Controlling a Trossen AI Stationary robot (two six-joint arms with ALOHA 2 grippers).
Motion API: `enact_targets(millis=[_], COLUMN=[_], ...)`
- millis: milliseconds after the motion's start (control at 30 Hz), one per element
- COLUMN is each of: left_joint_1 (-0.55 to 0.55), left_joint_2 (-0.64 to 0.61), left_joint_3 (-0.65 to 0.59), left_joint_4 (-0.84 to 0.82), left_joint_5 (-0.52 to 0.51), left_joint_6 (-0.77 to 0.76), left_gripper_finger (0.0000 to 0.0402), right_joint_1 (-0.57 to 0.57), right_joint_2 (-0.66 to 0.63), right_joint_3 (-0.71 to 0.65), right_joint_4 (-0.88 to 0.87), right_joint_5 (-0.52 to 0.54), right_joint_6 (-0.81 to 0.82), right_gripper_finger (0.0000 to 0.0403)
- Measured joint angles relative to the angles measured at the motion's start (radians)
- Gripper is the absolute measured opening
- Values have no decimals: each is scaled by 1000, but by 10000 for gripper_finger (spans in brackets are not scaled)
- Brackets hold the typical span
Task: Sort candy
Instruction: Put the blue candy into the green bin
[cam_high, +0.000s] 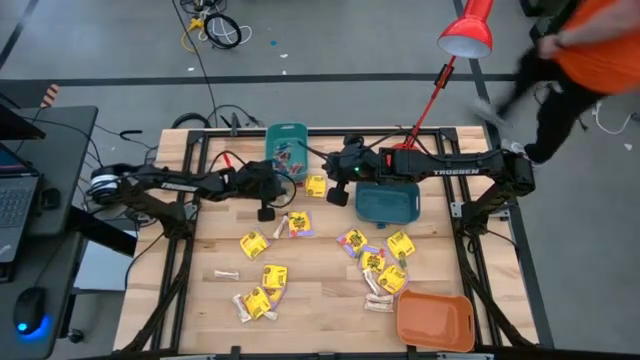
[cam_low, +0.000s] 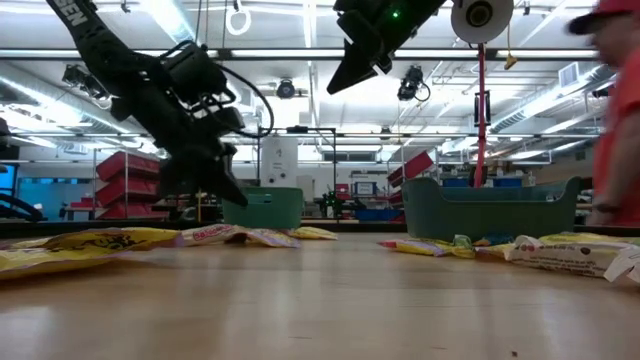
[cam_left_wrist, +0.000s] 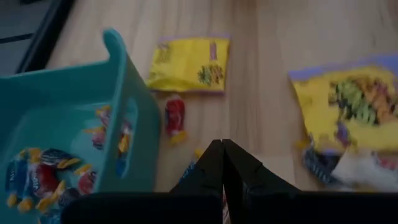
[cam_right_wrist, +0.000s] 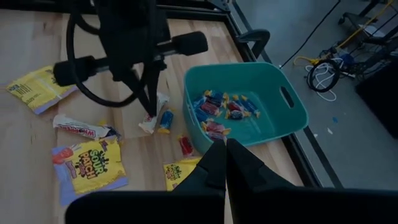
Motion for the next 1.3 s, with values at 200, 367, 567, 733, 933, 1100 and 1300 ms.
enact_targets(millis=[200, 367, 567, 733, 933, 1100, 1300], left_joint_1=[0, 1, 1, 1, 1, 1, 10], left_joint_2=[57, 83, 96, 93, 92, 81, 66], left_joint_3=[0, 0, 0, 0, -1, -1, 0], left_joint_4=[-7, -3, -16, -56, -88, -45, 27], left_joint_5=[-3, -11, -19, 34, 92, 97, -3], left_joint_6=[75, 78, 74, 74, 71, 70, 82], left_gripper_finger=[1, 0, 0, 0, 0, 0, 0], right_joint_1=[10, 10, 10, 10, 10, 10, 10], right_joint_2=[0, 0, 0, 0, 0, 0, 0], right_joint_3=[0, 0, 0, 0, 0, 0, 0], right_joint_4=[-1, -2, -2, -8, -8, -1, 0], right_joint_5=[0, 0, 0, 0, 0, 0, 0], right_joint_6=[-3, -3, -4, -4, -4, -16, -16], right_gripper_finger=[0, 0, 0, 0, 0, 0, 0])
